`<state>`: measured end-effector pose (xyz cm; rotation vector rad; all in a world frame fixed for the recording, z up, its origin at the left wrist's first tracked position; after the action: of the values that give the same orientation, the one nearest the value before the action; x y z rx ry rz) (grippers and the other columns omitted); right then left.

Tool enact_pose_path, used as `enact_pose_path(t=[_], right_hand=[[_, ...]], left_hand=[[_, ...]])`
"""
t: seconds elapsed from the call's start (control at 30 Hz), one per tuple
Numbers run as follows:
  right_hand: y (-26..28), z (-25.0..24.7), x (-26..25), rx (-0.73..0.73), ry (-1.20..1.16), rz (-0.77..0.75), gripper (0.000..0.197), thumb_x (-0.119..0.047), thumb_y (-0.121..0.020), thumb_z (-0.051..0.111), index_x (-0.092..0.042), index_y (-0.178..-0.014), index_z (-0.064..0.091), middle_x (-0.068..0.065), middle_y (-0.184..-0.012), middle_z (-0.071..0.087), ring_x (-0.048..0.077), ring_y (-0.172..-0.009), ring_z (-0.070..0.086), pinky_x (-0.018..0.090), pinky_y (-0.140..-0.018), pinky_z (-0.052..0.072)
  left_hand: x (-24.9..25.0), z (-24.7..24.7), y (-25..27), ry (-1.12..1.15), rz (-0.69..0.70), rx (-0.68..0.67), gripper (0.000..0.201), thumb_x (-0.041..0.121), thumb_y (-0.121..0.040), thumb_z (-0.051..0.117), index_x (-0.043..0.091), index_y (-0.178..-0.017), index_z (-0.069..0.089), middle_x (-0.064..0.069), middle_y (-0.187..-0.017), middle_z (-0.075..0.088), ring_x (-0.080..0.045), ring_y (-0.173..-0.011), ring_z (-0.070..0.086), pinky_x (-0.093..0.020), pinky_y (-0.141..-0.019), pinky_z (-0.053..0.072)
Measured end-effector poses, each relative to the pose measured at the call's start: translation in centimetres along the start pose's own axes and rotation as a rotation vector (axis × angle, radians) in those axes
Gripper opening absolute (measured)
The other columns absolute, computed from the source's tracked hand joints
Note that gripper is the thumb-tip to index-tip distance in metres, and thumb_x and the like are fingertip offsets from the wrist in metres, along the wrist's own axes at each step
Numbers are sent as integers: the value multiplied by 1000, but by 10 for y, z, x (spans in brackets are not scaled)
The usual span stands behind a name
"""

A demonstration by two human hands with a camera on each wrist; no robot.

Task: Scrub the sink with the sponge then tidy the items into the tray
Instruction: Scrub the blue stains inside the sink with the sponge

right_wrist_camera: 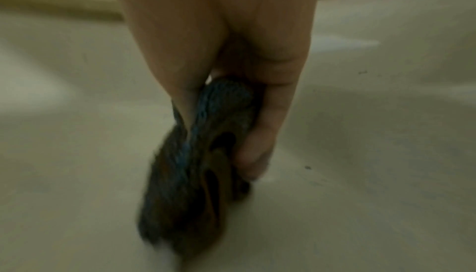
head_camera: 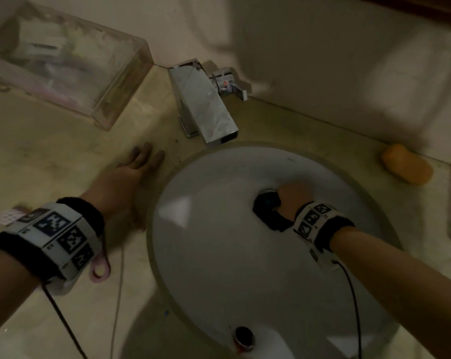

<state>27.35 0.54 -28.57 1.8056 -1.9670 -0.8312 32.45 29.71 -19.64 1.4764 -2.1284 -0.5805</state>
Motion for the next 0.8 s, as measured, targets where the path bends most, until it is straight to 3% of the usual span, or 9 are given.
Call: enact_pose_path(t=[0.07, 0.2, 0.4, 0.5, 0.57, 0.6, 0.67, 0.73, 0.8], right_hand=[[7, 4, -3, -66, -5, -48, 37, -26, -92, 53, -16, -59, 38, -5, -59, 33, 16, -64, 43, 24, -69, 33], [27, 37, -30, -278, -40, -234, 46, -30, -84, 66, -19, -52, 37, -5, -53, 35, 9, -49, 35, 19, -47, 29], [5, 66, -50, -211, -84, -162, 48, -27, -87, 63, -19, -51, 32, 0, -54, 34, 12, -50, 35, 20, -45, 29], [-1, 36, -41, -56, -125, -61, 16, -23, -93, 52, -10, -88, 60, 14, -92, 61, 27, -93, 59, 34, -78, 49], [-7, 20, -25, 26, -104, 32, 31, -21, -96, 47, -3, -120, 54, 18, -125, 57, 32, -117, 53, 37, -99, 43], [-11, 16, -17, 35, -96, 64, 33, -21, -97, 45, -3, -123, 52, 19, -128, 55, 33, -120, 51, 37, -101, 41], [-14, 5, -6, 60, -84, 92, 18, -22, -97, 44, -8, -100, 55, 14, -101, 59, 31, -104, 54, 34, -89, 42], [-10, -3, 0, 68, -92, 71, 29, -26, -95, 49, -15, -69, 40, 1, -66, 38, 20, -71, 45, 24, -69, 34], [5, -1, -8, -58, -100, -26, 34, -27, -91, 57, -17, -65, 37, -3, -63, 34, 13, -60, 37, 23, -64, 32]], left_hand=[[0, 1, 0, -5, 0, -9, 152, 34, -40, 94, 27, -149, -12, -4, -159, -18, -24, -148, -10, -42, -121, 17], [1, 0, 0, -29, -5, -17, 153, 33, -40, 95, 27, -149, -12, -4, -159, -20, -25, -148, -10, -41, -121, 15], [2, 0, 0, -18, -14, -22, 151, 33, -40, 94, 26, -149, -10, -7, -159, -19, -25, -148, -11, -42, -122, 13], [4, -1, 2, 6, -12, -24, 147, 31, -44, 94, 26, -149, -9, -6, -159, -19, -25, -148, -11, -43, -122, 12], [6, -2, 3, 3, -16, -28, 140, 30, -52, 91, 26, -150, -9, -5, -159, -20, -25, -148, -12, -42, -123, 11], [6, -2, 3, 1, -19, -32, 136, 30, -55, 89, 26, -150, -9, -5, -158, -21, -24, -148, -12, -42, -123, 10], [6, -1, 2, -9, -20, -34, 137, 32, -55, 89, 27, -149, -10, -5, -158, -22, -24, -148, -14, -43, -123, 10], [4, 0, 2, -22, -15, -33, 142, 33, -51, 91, 27, -149, -11, -6, -158, -21, -25, -148, -13, -45, -122, 11], [3, -1, 2, -27, -5, -25, 144, 35, -48, 92, 26, -149, -10, -7, -159, -19, -26, -148, -12, -45, -122, 13]])
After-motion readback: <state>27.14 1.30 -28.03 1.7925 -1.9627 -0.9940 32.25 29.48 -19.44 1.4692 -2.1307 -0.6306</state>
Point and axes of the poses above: each hand's wrist, its own y-axis away from the middle knuckle, its own z-axis out of the palm, x = y × z, the point moved 8 cm from there along -y, towards the middle knuckle
